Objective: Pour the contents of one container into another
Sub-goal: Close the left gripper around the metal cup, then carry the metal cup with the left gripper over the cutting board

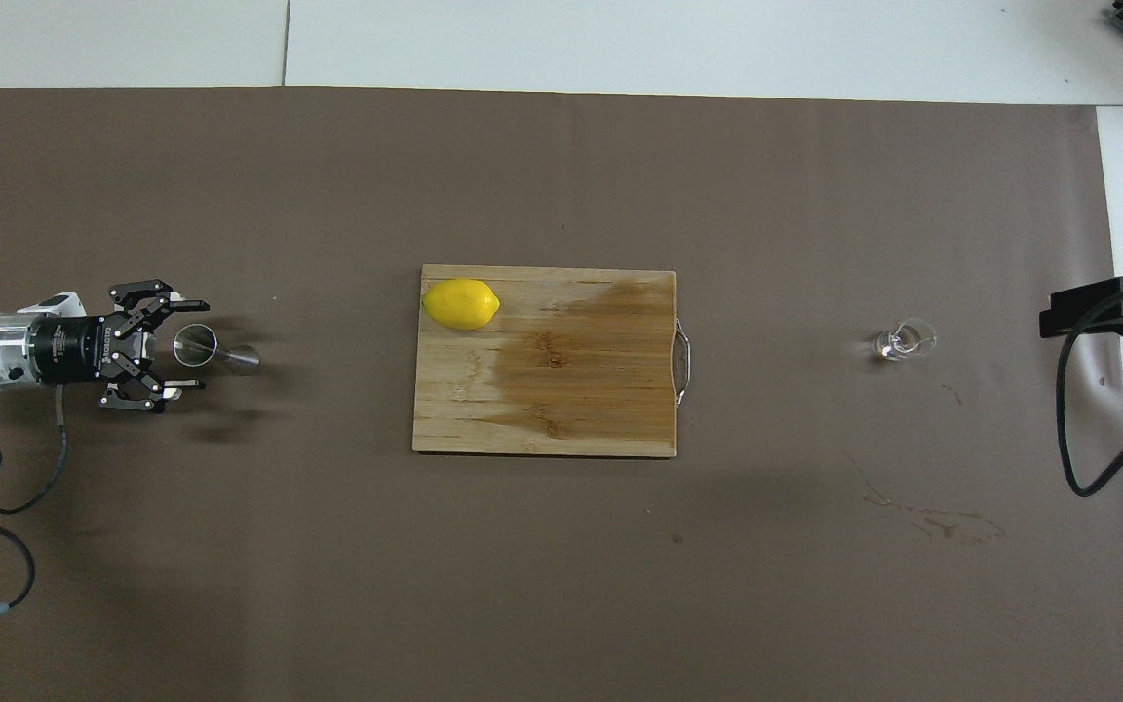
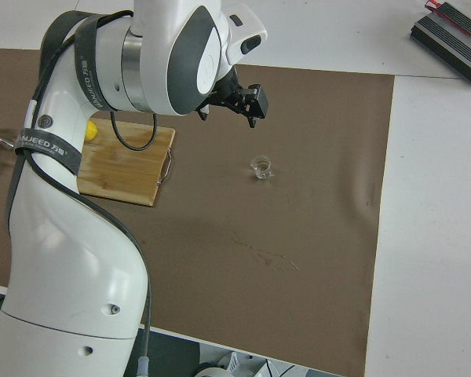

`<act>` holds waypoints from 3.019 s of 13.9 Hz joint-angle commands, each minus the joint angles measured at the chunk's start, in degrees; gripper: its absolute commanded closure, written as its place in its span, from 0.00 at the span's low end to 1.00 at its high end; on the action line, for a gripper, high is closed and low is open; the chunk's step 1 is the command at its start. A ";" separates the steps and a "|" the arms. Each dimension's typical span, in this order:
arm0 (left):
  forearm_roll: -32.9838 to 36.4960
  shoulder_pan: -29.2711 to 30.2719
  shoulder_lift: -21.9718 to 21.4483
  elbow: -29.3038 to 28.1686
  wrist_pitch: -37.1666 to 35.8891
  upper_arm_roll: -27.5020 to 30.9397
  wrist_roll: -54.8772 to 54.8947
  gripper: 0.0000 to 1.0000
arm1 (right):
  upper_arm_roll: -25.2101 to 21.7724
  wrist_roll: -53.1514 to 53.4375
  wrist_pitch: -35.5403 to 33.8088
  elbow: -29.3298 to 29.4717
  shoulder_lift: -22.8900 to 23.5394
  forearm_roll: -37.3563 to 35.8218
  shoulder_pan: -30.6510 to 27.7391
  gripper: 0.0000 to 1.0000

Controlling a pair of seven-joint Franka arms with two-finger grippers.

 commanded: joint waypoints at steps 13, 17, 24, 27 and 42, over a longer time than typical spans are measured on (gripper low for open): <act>-1.21 1.46 -0.24 -1.00 -0.83 -1.57 -0.05 0.18 | 0.02 -0.05 0.04 -1.34 -1.29 0.89 -0.11 0.00; -1.21 1.37 -0.24 -1.00 -0.57 -1.57 0.65 0.29 | 0.02 -0.05 0.04 -1.34 -1.29 0.90 -0.11 0.00; -1.13 1.37 -0.24 -1.08 0.31 -1.57 0.56 0.45 | 0.02 -0.05 0.04 -1.34 -1.29 0.81 -0.11 0.00; -1.13 1.37 -0.33 -1.08 0.84 -1.57 0.56 0.52 | 0.02 -0.05 0.04 -1.34 -1.29 0.90 -0.11 0.00; -6.56 -4.33 -2.08 -0.12 0.22 -4.30 -0.84 0.60 | 0.10 -0.05 0.04 -1.34 -1.29 0.81 -0.20 0.00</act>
